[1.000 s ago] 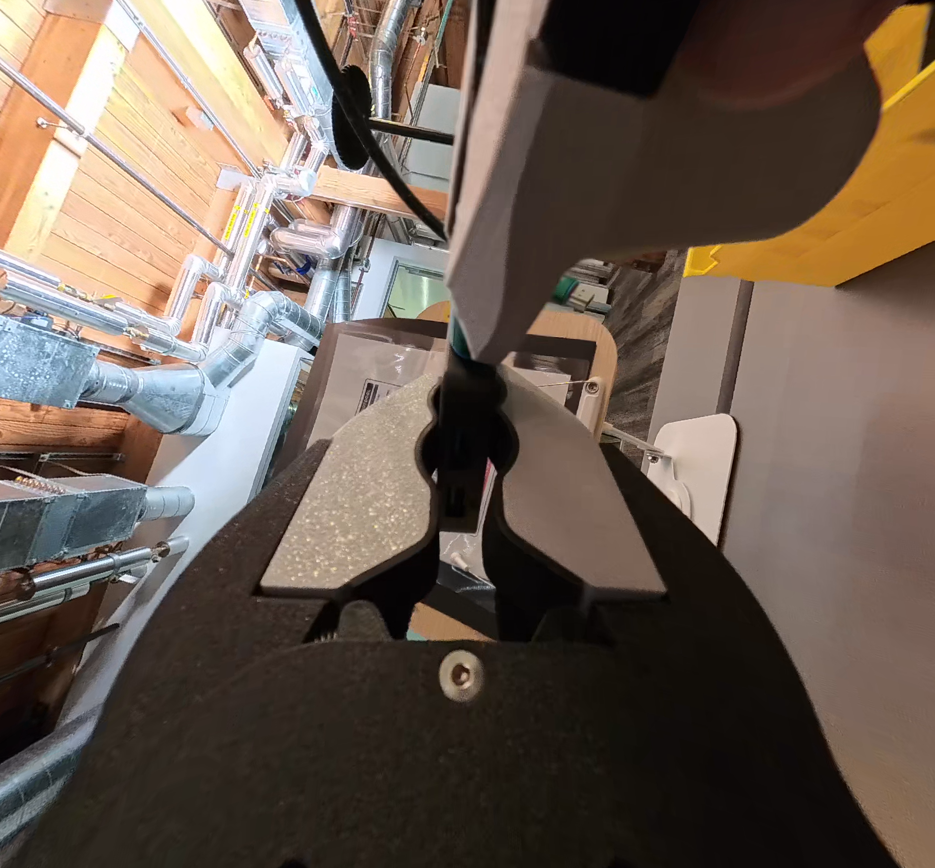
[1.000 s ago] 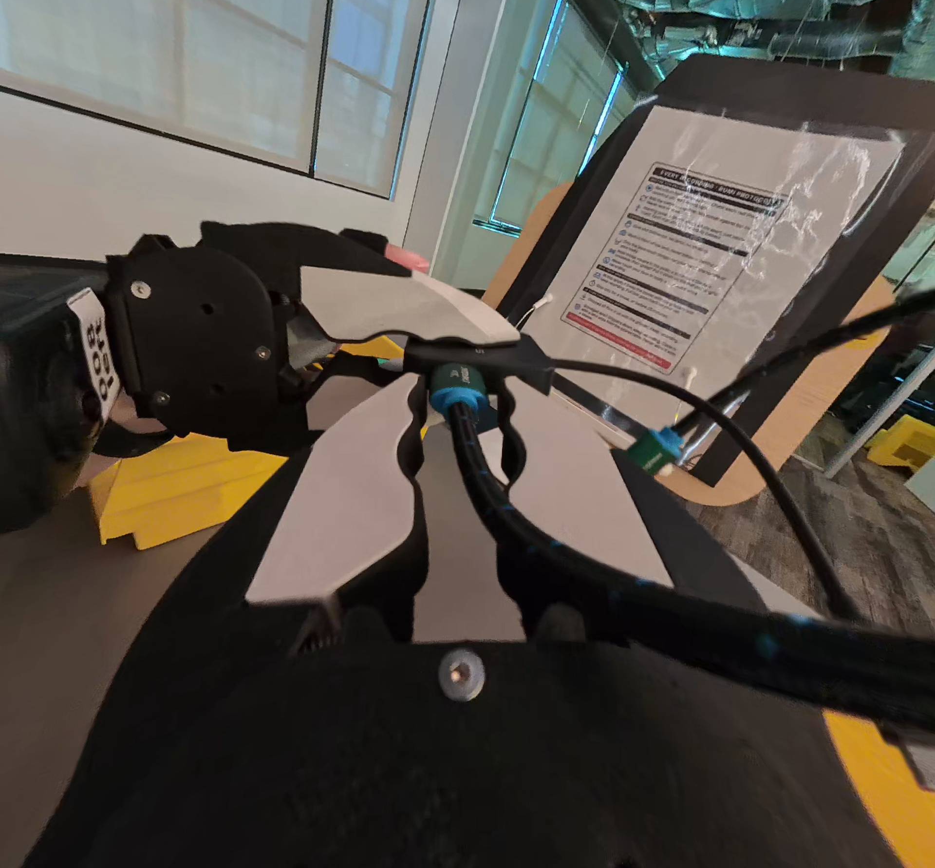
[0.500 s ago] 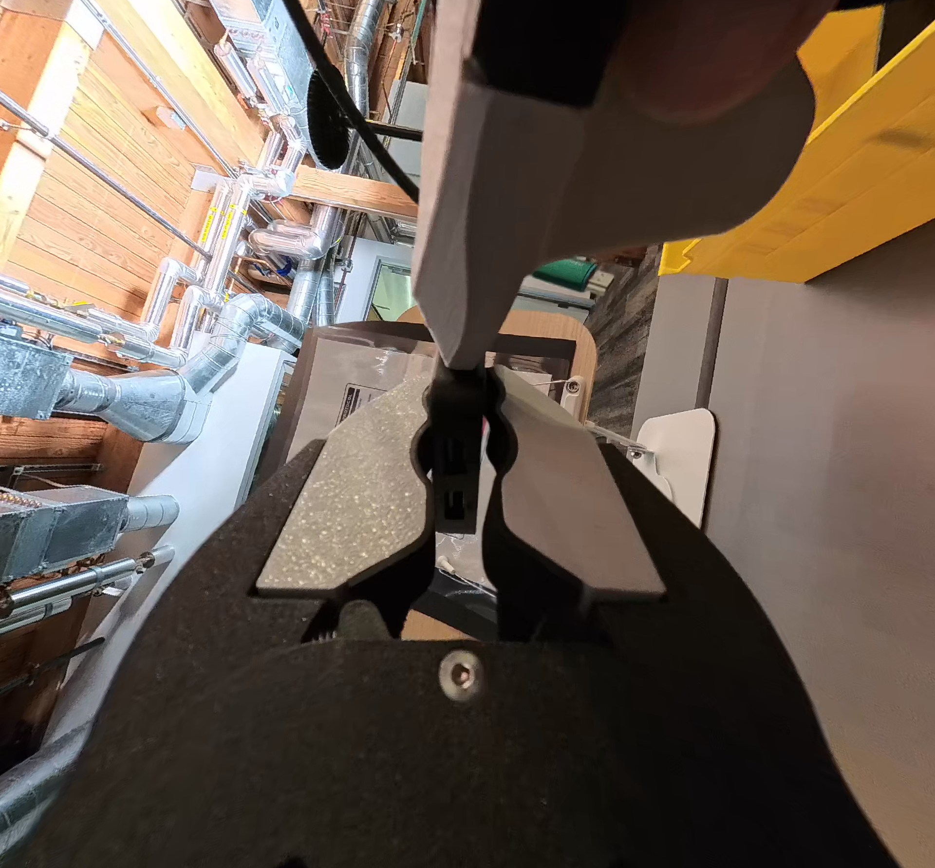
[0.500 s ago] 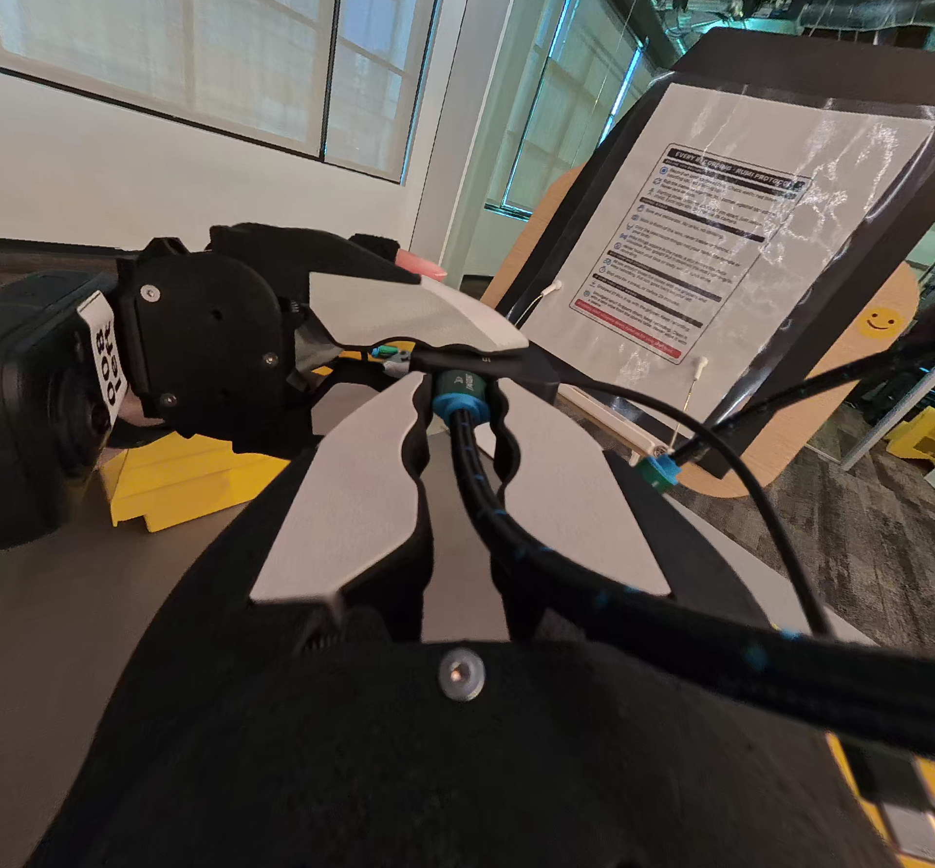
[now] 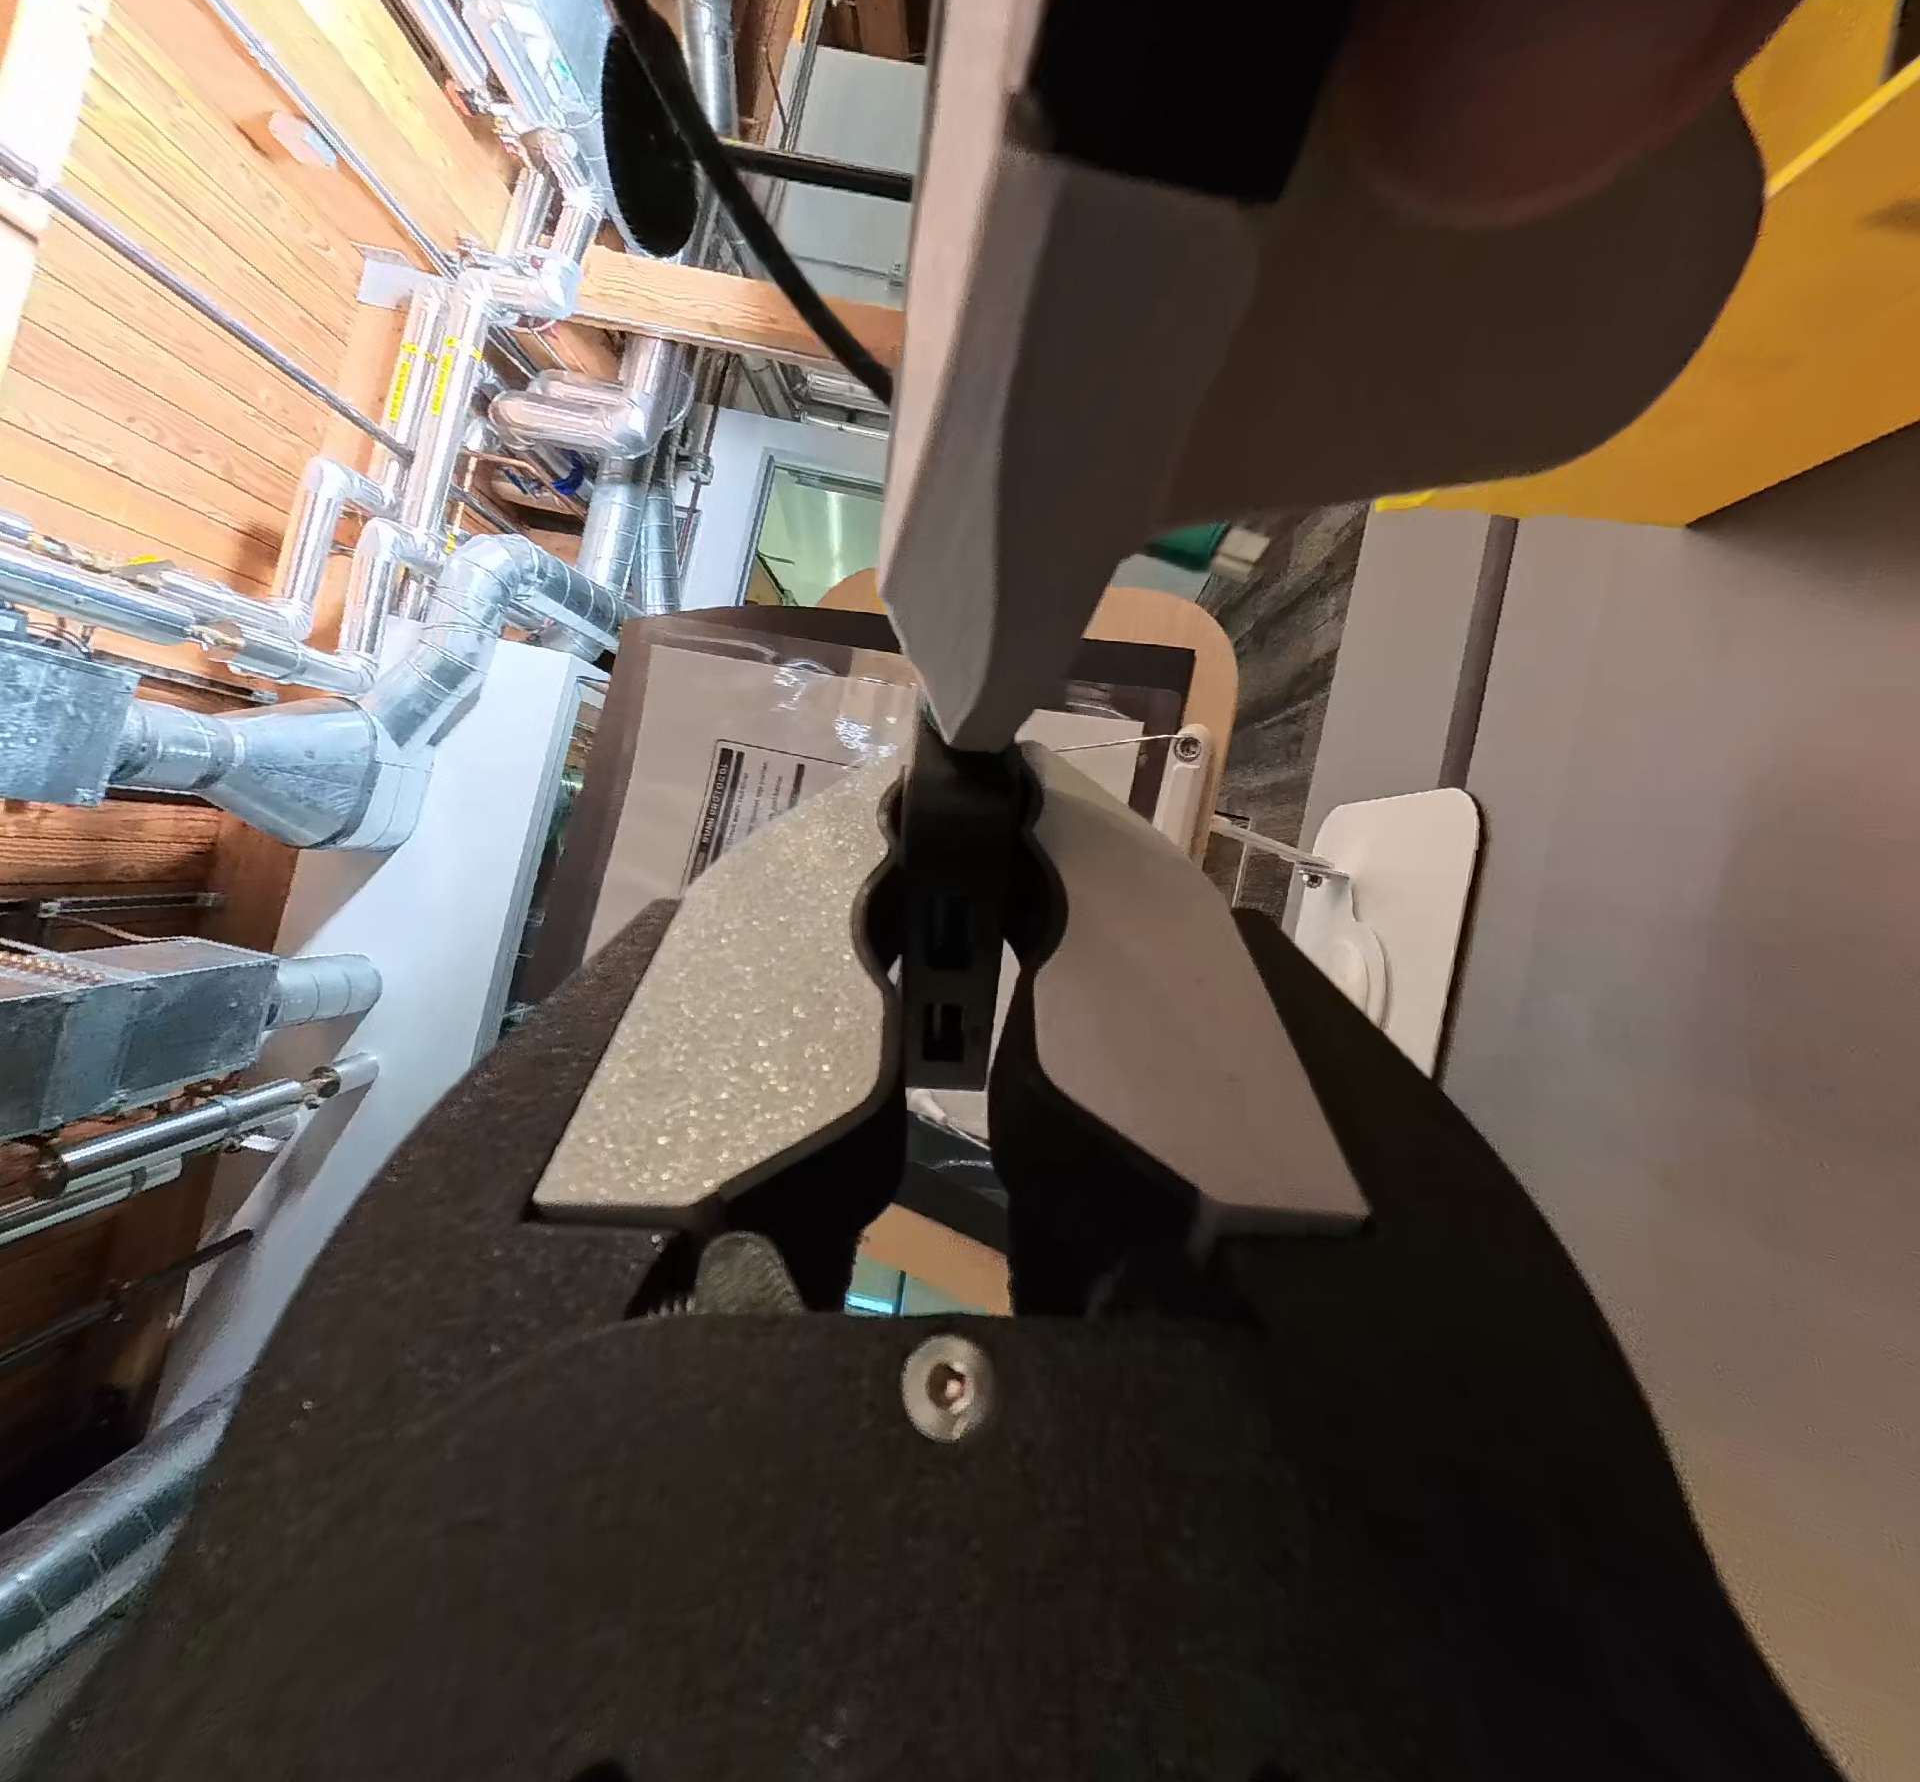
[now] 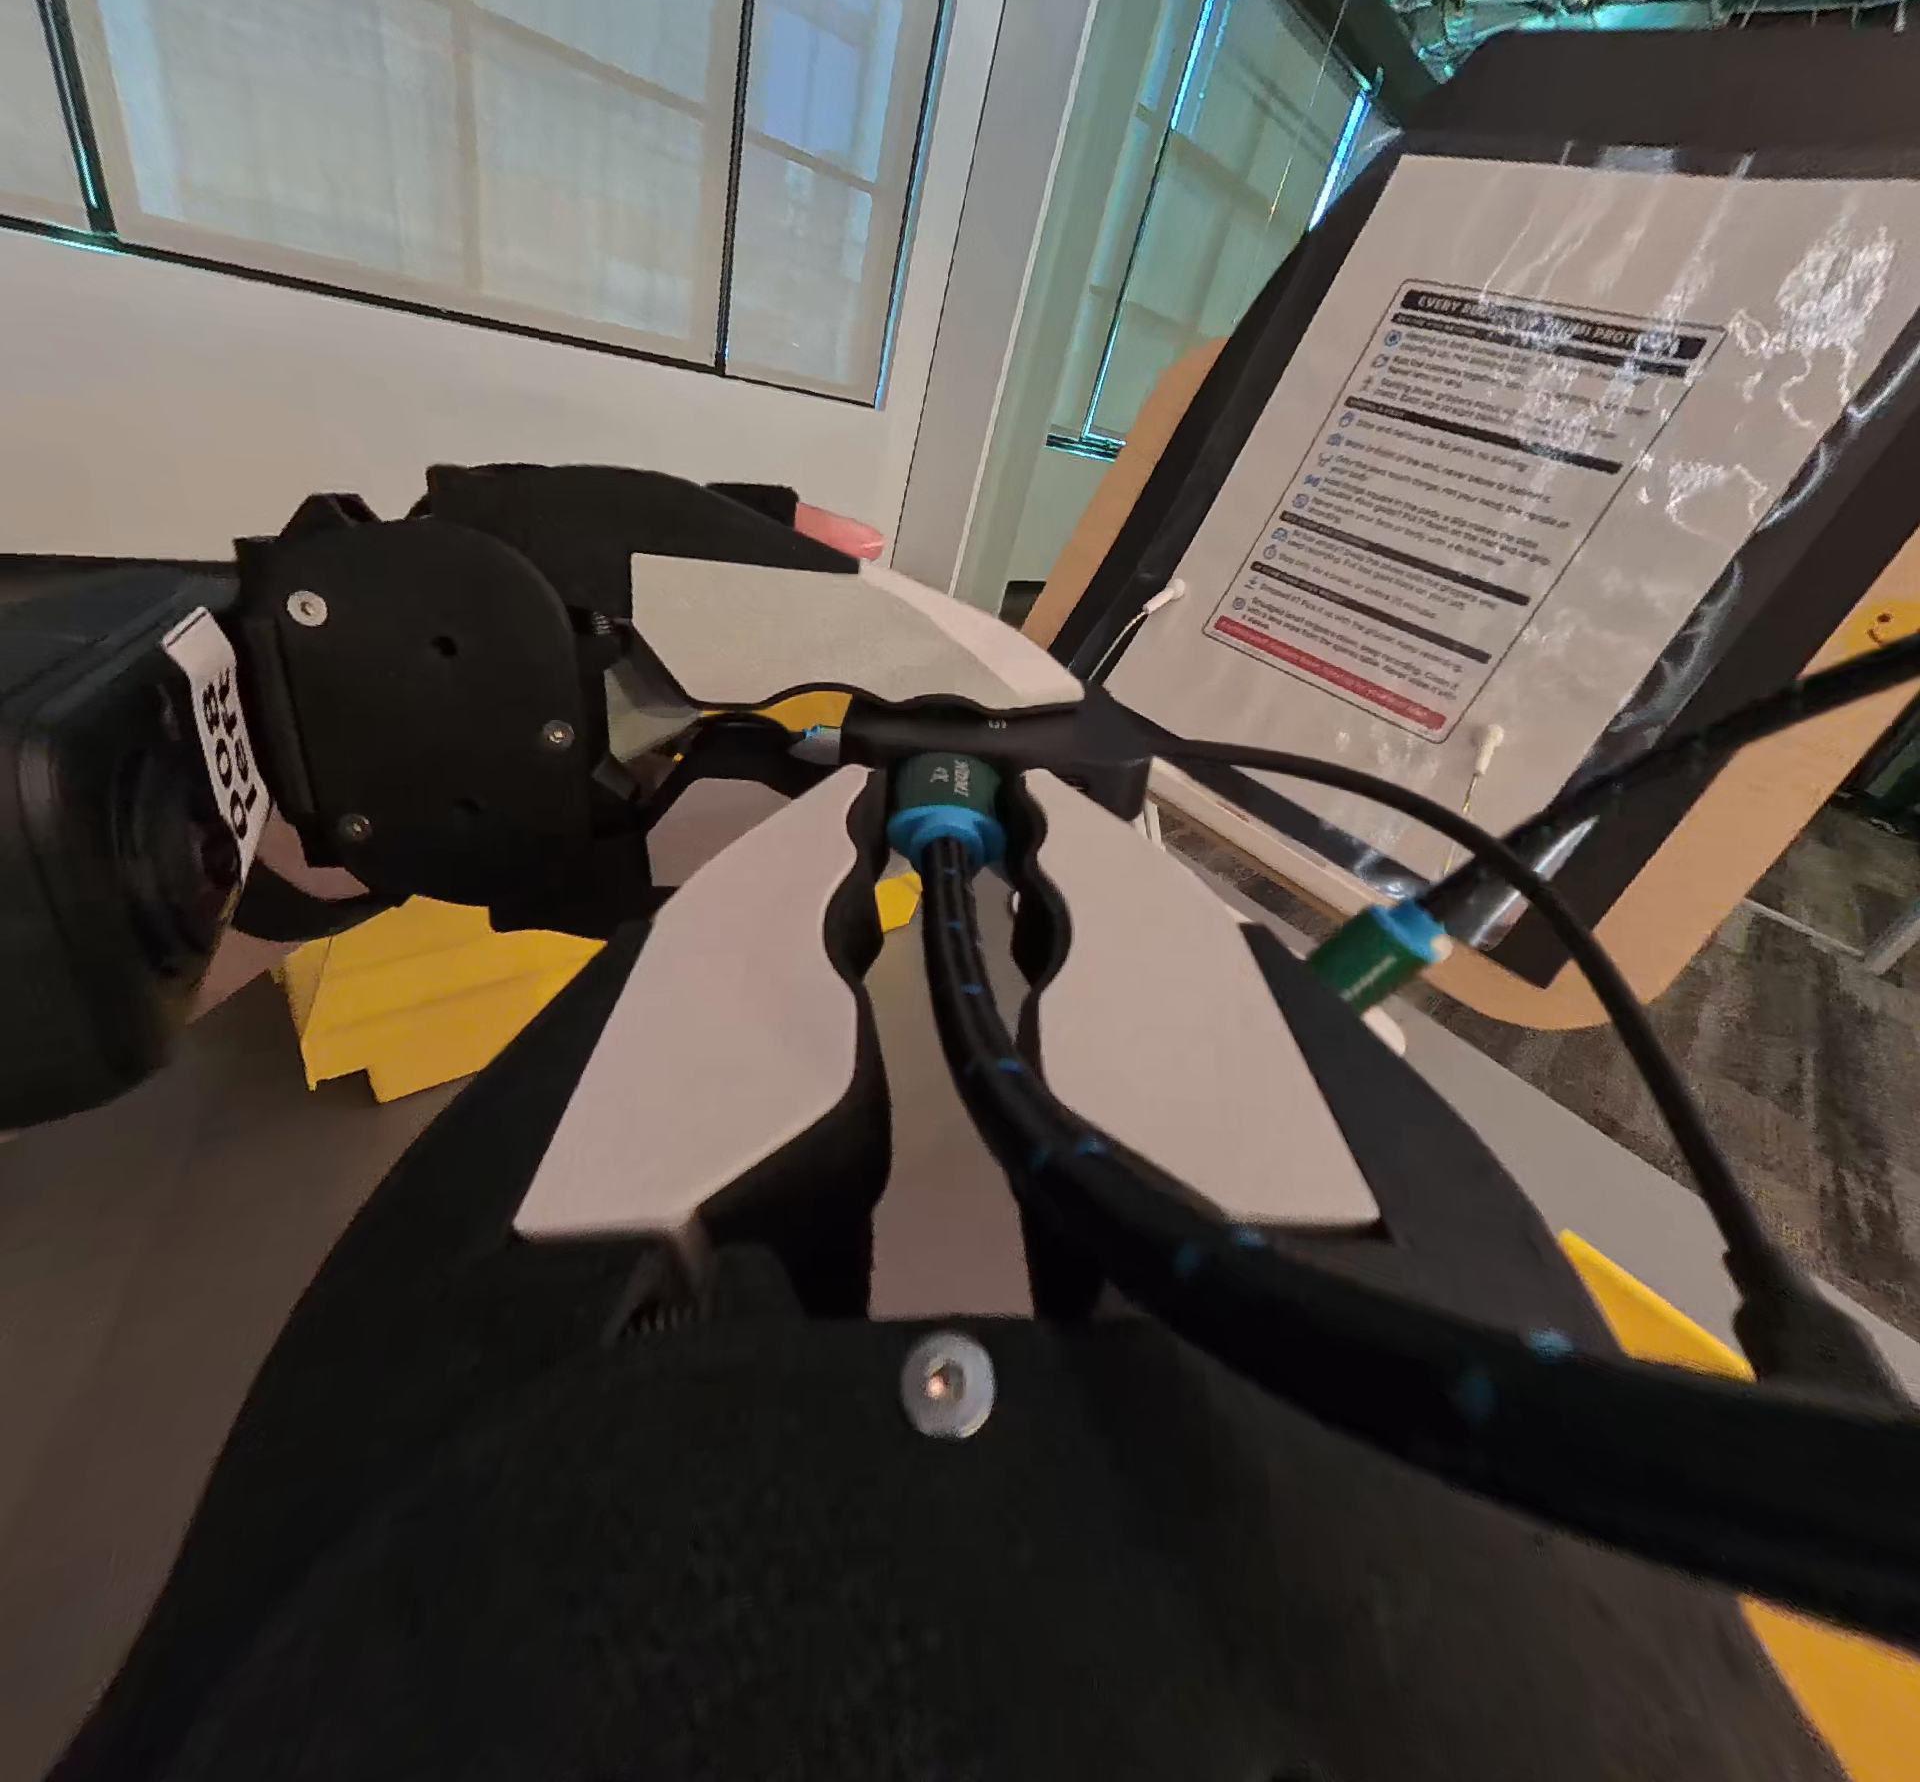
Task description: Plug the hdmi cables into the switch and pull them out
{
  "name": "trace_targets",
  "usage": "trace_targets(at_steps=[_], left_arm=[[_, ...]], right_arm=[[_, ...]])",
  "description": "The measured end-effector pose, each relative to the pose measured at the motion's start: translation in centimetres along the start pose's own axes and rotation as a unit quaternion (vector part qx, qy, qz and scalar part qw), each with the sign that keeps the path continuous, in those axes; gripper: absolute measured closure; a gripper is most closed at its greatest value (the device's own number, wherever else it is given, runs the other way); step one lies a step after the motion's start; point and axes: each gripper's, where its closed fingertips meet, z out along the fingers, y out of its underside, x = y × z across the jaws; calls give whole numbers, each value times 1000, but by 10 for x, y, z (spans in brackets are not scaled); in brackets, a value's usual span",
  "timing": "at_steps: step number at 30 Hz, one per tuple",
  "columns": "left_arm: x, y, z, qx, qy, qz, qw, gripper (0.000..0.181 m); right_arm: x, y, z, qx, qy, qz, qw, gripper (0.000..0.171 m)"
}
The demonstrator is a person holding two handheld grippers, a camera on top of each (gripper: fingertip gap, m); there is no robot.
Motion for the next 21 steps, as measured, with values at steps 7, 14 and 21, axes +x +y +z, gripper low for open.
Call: trace_targets(at_steps=[7,14,21], left_arm=[[-18,13,-4,-43,-22,-2,999,168],[-99,99,-57,-106,-93,-119,983,167],[-82,87,-50,-125,-44,-54,990,167]], right_arm=[[-2,-16,-8,23,-1,-8,1000,149],[39,-42,-45,-67,-15,-26,997,150],[46,44,-147,-389,-196,90,895,149]])
